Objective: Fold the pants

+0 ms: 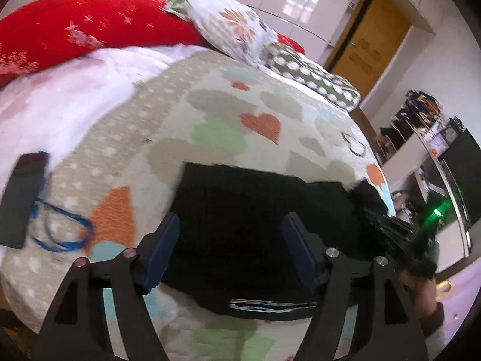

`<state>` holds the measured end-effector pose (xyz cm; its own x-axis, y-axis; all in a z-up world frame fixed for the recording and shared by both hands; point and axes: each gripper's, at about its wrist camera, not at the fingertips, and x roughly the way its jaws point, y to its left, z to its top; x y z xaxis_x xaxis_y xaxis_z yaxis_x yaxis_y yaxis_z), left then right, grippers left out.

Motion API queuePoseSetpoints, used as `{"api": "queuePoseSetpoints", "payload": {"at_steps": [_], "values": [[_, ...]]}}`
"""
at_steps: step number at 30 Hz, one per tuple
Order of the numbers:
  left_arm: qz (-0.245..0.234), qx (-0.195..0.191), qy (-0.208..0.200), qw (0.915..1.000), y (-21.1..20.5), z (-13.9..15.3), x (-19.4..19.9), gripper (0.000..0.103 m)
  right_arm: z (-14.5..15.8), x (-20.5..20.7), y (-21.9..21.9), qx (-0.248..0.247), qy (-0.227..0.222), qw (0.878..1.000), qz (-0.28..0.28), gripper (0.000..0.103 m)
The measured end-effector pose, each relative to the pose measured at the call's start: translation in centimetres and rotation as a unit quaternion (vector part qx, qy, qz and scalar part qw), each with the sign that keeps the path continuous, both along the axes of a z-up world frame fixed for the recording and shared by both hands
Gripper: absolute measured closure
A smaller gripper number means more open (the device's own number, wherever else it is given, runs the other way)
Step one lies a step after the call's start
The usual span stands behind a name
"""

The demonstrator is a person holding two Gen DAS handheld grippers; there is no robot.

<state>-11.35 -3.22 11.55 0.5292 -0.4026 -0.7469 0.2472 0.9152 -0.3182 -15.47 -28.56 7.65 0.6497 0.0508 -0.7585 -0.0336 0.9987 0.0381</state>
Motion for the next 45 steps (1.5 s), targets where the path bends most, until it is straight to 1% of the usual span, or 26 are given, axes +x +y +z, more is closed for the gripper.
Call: {"api": "queuePoseSetpoints", "payload": {"at_steps": [2,3,5,7,9,11,14,15,17,19,20,22,23,24,25,26,29,32,35,36,37,39,41,42,44,45], "values": [[-0.019,0.002,-0.002,0.9998,-0.9,-0.1,-0.6,0.032,0.1,-1.0,-2.0,0.031,-0.009,0.999,-0.023,0.097],[-0.026,0.003,-0.003,0.9997,-1.3,-0.2,-0.7,0.032,1.4,-3.0,-3.7,0.072,-0.030,0.997,-0.027,0.097],[-0.034,0.009,0.004,0.9994,-1.9,-0.6,-0.6,0.032,3.7,-5.6,-6.2,0.098,-0.057,0.993,-0.043,0.097],[-0.039,-0.009,0.008,0.9992,-2.1,-0.8,-0.7,0.032,5.6,-9.6,-9.3,0.122,-0.085,0.987,-0.063,0.097],[-0.044,-0.031,0.018,0.9984,-2.4,-1.1,-0.7,0.032,6.3,-12.4,-11.9,0.142,-0.092,0.981,-0.093,0.097],[-0.051,-0.042,0.036,0.9972,-3.1,-1.7,-0.7,0.032,5.1,-14.2,-14.2,0.142,-0.073,0.978,-0.137,0.096],[-0.059,-0.028,0.048,0.9967,-4.3,-2.3,-1.0,0.032,1.4,-15.6,-17.8,0.160,-0.033,0.965,-0.206,0.095],[-0.064,-0.024,0.049,0.9965,-4.7,-2.3,-1.2,0.032,0.3,-16.0,-18.6,0.172,-0.026,0.958,-0.227,0.090],[-0.068,-0.020,0.051,0.9961,-5.0,-2.4,-1.5,0.032,-0.3,-16.8,-19.1,0.201,-0.034,0.950,-0.236,0.088],[-0.071,-0.017,0.055,0.9958,-5.3,-2.4,-1.5,0.032,-0.6,-17.0,-19.2,0.228,-0.051,0.946,-0.225,0.068],[-0.070,-0.017,0.055,0.9959,-5.4,-2.4,-1.5,0.032,-0.6,-16.9,-19.3,0.234,-0.054,0.945,-0.224,0.052],[-0.068,-0.017,0.051,0.9962,-5.6,-2.1,-1.5,0.032,-0.9,-15.8,-19.3,0.246,-0.048,0.941,-0.229,0.051],[-0.068,-0.018,0.051,0.9963,-5.6,-2.0,-1.6,0.032,-0.9,-15.7,-19.4,0.248,-0.047,0.940,-0.230,0.058],[-0.068,-0.018,0.050,0.9963,-5.5,-1.9,-1.7,0.032,-0.7,-15.6,-19.2,0.232,-0.048,0.945,-0.226,0.091],[-0.068,-0.017,0.048,0.9964,-5.5,-1.8,-1.7,0.032,-0.4,-16.1,-18.9,0.211,-0.050,0.950,-0.224,0.096],[-0.067,-0.014,0.046,0.9966,-5.4,-1.7,-1.7,0.032,0.2,-16.2,-18.7,0.197,-0.060,0.953,-0.224,0.096],[-0.063,-0.003,0.038,0.9973,-4.8,-1.3,-2.0,0.032,2.0,-18.4,-18.7,0.213,-0.090,0.950,-0.211,0.096],[-0.054,-0.003,0.032,0.9980,-3.8,-1.3,-2.4,0.032,2.4,-19.7,-19.4,0.191,-0.087,0.951,-0.226,0.096],[-0.032,0.001,0.045,0.9985,-2.5,-2.3,-2.0,0.032,-0.2,-19.3,-20.4,0.187,-0.040,0.951,-0.244,0.096],[-0.025,0.003,0.049,0.9985,-2.2,-2.5,-1.9,0.032,-1.6,-18.5,-20.4,0.174,-0.007,0.953,-0.248,0.093],[-0.014,-0.001,0.053,0.9985,-1.4,-2.6,-1.7,0.032,-2.0,-18.2,-20.2,0.156,0.004,0.954,-0.255,0.087],[0.000,-0.009,0.050,0.9987,-0.1,-2.5,-1.6,0.030,-1.4,-18.3,-19.6,0.108,-0.003,0.956,-0.272,0.058],[0.026,-0.015,0.045,0.9985,1.4,-2.3,-1.1,0.020,0.6,-18.6,-18.8,0.079,-0.025,0.960,-0.268,0.055],[0.039,-0.021,0.043,0.9981,2.1,-2.3,-0.8,0.020,1.6,-18.7,-18.3,0.072,-0.035,0.962,-0.260,0.055],[0.060,-0.038,0.044,0.9965,3.3,-2.4,-0.1,0.019,3.8,-18.5,-16.7,0.076,-0.055,0.971,-0.221,0.051],[0.066,-0.045,0.045,0.9958,3.7,-2.6,0.2,0.019,4.8,-18.1,-15.2,0.093,-0.067,0.978,-0.175,0.052]]}}
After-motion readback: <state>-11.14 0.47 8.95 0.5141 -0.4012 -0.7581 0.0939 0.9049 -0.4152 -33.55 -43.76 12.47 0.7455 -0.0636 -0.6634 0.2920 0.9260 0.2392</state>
